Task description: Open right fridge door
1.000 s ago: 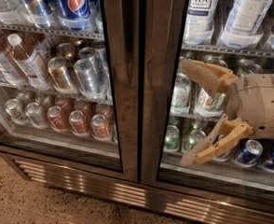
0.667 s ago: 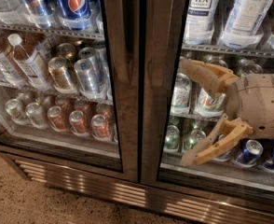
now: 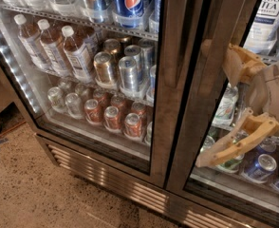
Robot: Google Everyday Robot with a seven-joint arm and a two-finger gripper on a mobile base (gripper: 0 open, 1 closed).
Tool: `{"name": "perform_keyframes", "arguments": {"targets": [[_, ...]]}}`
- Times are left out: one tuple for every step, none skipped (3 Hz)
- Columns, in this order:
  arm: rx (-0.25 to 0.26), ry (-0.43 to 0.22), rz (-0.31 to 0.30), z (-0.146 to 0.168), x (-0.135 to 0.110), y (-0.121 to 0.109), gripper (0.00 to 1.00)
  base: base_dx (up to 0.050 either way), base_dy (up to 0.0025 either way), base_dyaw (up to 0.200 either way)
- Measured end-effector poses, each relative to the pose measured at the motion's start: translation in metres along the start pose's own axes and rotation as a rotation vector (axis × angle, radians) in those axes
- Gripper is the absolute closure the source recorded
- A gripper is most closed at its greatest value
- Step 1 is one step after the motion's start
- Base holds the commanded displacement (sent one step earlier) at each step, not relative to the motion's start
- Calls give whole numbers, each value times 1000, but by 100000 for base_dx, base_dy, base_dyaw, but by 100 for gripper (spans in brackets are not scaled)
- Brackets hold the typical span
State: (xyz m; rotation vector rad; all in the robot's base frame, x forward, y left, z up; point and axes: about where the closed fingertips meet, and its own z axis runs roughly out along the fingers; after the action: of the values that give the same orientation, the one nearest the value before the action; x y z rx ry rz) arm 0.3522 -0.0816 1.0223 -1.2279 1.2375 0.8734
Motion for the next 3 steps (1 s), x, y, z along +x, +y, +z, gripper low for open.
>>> {"name": "perform_keyframes", "arguments": {"targets": [[0,0,0,0,0,0,0,1,-1,19613],[0,0,0,0,0,0,0,0,0,0],[0,0,0,0,0,0,17,0,0,0]]}}
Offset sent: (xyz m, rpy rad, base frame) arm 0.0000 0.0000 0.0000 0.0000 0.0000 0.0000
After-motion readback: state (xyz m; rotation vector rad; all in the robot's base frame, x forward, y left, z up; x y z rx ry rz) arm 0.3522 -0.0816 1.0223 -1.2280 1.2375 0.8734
